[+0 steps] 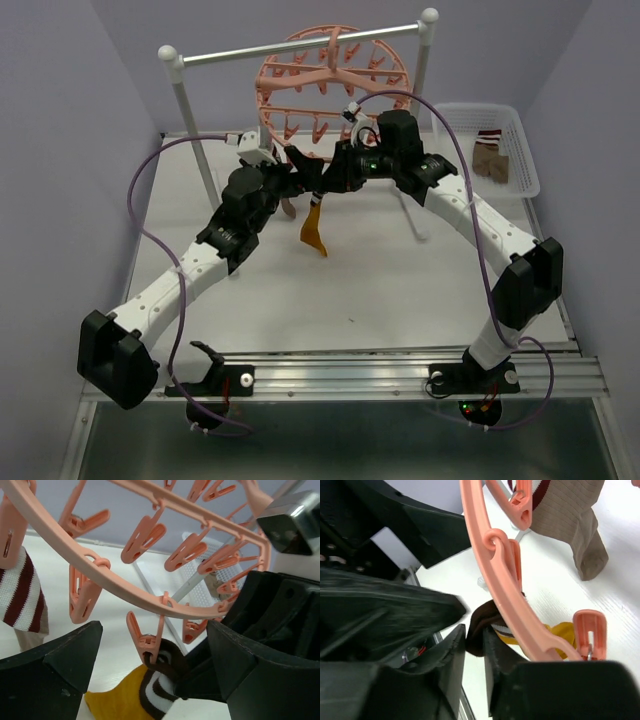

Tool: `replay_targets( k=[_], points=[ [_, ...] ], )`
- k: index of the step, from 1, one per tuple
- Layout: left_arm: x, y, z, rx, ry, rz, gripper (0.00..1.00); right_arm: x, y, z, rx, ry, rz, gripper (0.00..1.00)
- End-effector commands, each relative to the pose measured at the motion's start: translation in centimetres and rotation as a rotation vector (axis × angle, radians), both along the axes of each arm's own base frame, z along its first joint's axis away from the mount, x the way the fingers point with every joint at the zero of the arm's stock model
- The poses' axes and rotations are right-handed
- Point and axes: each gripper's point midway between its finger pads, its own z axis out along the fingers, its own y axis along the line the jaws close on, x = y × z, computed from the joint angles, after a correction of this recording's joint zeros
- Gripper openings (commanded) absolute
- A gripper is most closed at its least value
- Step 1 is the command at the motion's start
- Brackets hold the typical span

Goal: Clip the socks to the hanger
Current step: Clamp the sock onto the hanger.

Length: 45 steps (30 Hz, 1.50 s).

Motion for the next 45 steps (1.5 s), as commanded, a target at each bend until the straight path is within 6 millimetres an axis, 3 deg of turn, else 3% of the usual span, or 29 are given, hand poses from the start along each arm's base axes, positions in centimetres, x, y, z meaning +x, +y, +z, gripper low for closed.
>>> replay_targets(
  k=[1,3,7,9,10,19,25,28,32,36,45],
  points=[
    [-1.5,1.0,4.4,-0.072,-0.101,0.009,0.99,0.2,0.2,2.5,0.038,-0.092,-0.002,0.32],
    [-1.4,1.3,4.6,-0.076,-0.105,0.028,0.99,0.1,0.1,2.7,0.038,-0.102,-0.001,0.39],
    [-1.1,1.8,4.7,-0.074,-0.104,0.061,0.99,-0.3,-0.1,3.0,0.036,-0.119,0.004,0.66],
    [-1.1,1.8,4.9,-0.078,-0.105,0.058,0.99,-0.6,-0.3,3.3,0.037,-0.126,0.010,0.83],
    [-1.1,1.7,4.9,-0.079,-0.106,0.056,0.99,-0.7,-0.4,3.4,0.035,-0.132,0.010,1.00],
    [-2.2,2.0,5.4,-0.092,-0.115,0.038,0.99,-0.6,-3.2,5.5,-0.018,-0.238,-0.129,1.00],
    [-3.8,0.2,4.2,-0.092,-0.075,-0.090,0.99,1.7,-7.6,6.8,-0.105,-0.314,-0.421,1.00],
    [-5.8,-1.9,4.0,-0.099,-0.062,-0.246,0.99,2.6,-10.1,7.6,-0.160,-0.360,-0.544,1.00],
    [-7.0,-3.1,3.6,-0.097,-0.058,-0.300,0.99,3.7,-13.3,8.5,-0.216,-0.392,-0.685,1.00],
    [-6.6,-4.4,3.1,-0.077,-0.056,-0.320,0.99,4.6,-16.1,10.3,-0.241,-0.430,-0.832,1.00],
    [-3.6,-4.6,3.7,-0.062,-0.092,-0.231,0.99,6.2,-21.6,11.8,-0.295,-0.466,-1.015,1.00]
  ],
)
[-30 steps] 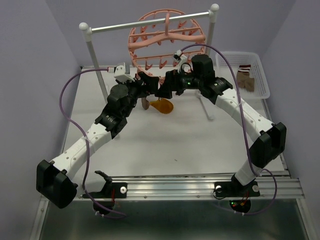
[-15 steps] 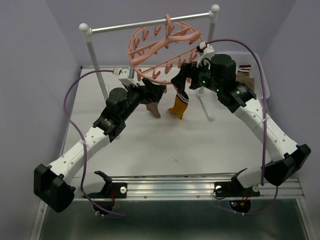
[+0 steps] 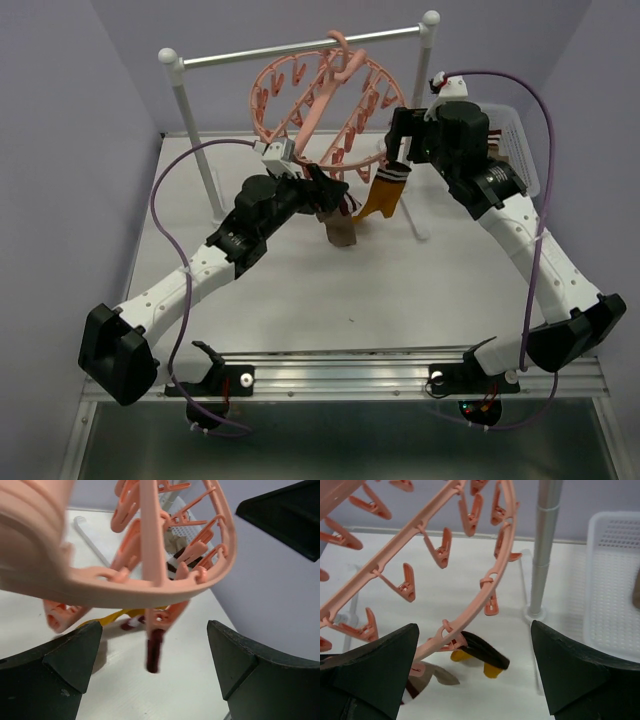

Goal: Clip the socks to the hanger
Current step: Clamp the sock onto the hanger, then rotate the hanger at the clothesline.

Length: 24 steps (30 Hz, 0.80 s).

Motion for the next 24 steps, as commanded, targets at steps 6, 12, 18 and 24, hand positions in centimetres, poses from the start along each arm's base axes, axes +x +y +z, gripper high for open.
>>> replay_targets(
  k=[6,12,18,24],
  points=[
    [3.8,3.4,4.9,-0.041,-0.126,0.270,0.99,1.1,-5.4,3.4,0.008,-0.077,-0.138,1.00],
    [5.6,7.6,5.7,-0.023,-0.149,0.467,0.99,1.1,-6.2,2.7,0.014,-0.064,-0.158,1.00],
    [8.6,11.7,5.6,-0.045,-0.125,0.538,0.98,0.8,-6.0,1.5,0.010,-0.038,-0.143,1.00],
    [11.0,16.2,7.0,-0.022,-0.152,0.660,0.98,-0.7,-4.3,0.7,0.017,-0.026,-0.015,1.00]
  ],
)
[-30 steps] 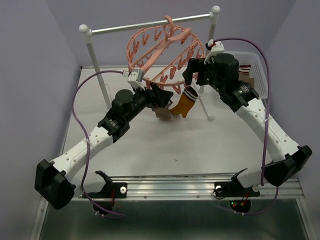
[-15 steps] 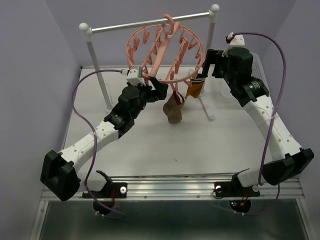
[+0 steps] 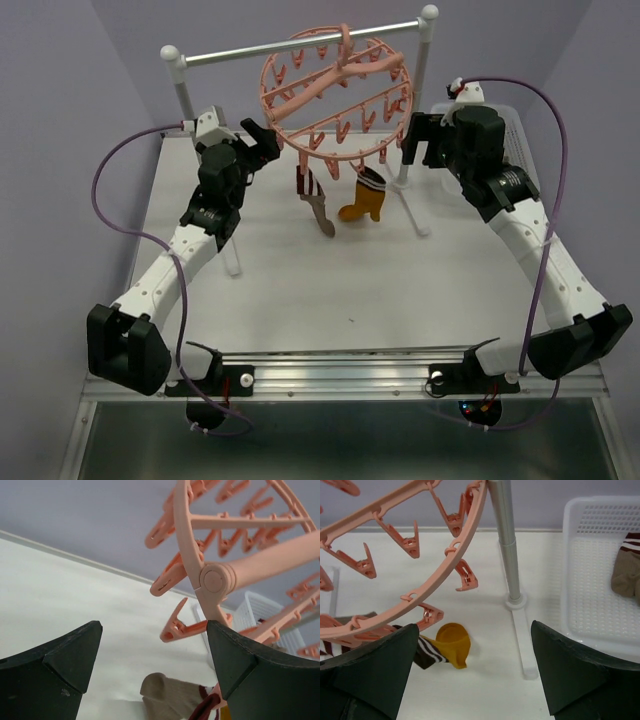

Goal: Clip the socks to the hanger
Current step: Rotate the hanger at the clothesline.

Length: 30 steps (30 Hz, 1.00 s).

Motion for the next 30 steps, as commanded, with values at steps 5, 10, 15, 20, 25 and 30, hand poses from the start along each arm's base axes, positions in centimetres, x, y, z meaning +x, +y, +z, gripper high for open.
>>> replay_targets(
  k=[5,10,15,20,25,30],
  points=[
    [2.2,3.7,7.6,-0.017,-0.161,0.104,0.98,-3.1,2.6,1.6,0.019,-0.059,0.236,1.00],
    [2.0,3.5,9.3,0.018,-0.166,0.071,0.98,-4.1,3.6,1.5,-0.021,-0.082,0.342,1.00],
    [0.2,4.2,10.4,0.044,-0.178,0.069,0.99,-4.1,3.9,1.6,-0.043,-0.092,0.370,1.00],
    [-2.5,5.8,11.1,0.078,-0.187,0.109,0.99,-3.3,4.7,1.9,-0.118,-0.137,0.440,1.00],
    [-4.8,6.9,11.4,0.107,-0.207,0.127,0.99,-1.3,5.6,1.8,-0.177,-0.158,0.477,1.00],
    [-6.7,7.3,11.2,0.113,-0.211,0.117,0.99,-0.6,8.0,1.2,-0.149,-0.143,0.594,1.00]
  ],
)
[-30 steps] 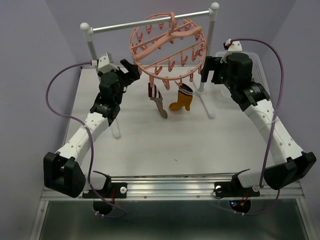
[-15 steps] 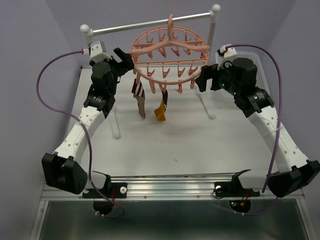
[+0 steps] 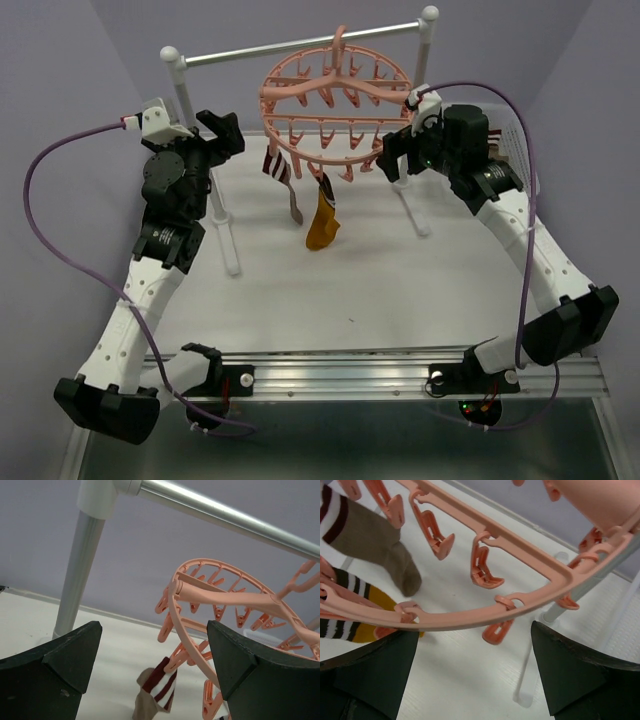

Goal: Clip the socks to the hanger
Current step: Rotate the hanger at the clothesline.

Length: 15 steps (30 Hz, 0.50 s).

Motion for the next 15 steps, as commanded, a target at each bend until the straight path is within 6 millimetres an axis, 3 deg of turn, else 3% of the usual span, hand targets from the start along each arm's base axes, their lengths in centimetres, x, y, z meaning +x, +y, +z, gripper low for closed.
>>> replay_targets(
  k=[1,2,4,7,10,15],
  points=[
    [-2.0,0.7,0.4,0.015,-0.030,0.006,0.99,-0.2,2.8,3.6,0.070,-0.084,0.174,1.00],
    [-2.2,0.6,-0.2,0.016,-0.025,-0.007,0.99,-0.6,3.6,3.6,0.087,-0.074,0.222,1.00],
    [-3.6,0.6,0.7,-0.008,-0.072,-0.025,0.99,-1.8,5.5,3.1,0.132,-0.031,0.350,1.00],
    [-4.9,0.1,0.4,-0.023,-0.089,-0.073,0.99,-2.8,6.9,3.2,0.183,0.010,0.445,1.00],
    [-5.6,-0.3,0.2,-0.038,-0.088,-0.111,0.99,-3.3,7.5,3.1,0.205,0.035,0.465,1.00],
    [-5.6,-1.4,-1.3,-0.042,-0.041,-0.169,0.99,-5.6,9.5,2.6,0.237,0.064,0.511,1.00]
  ],
)
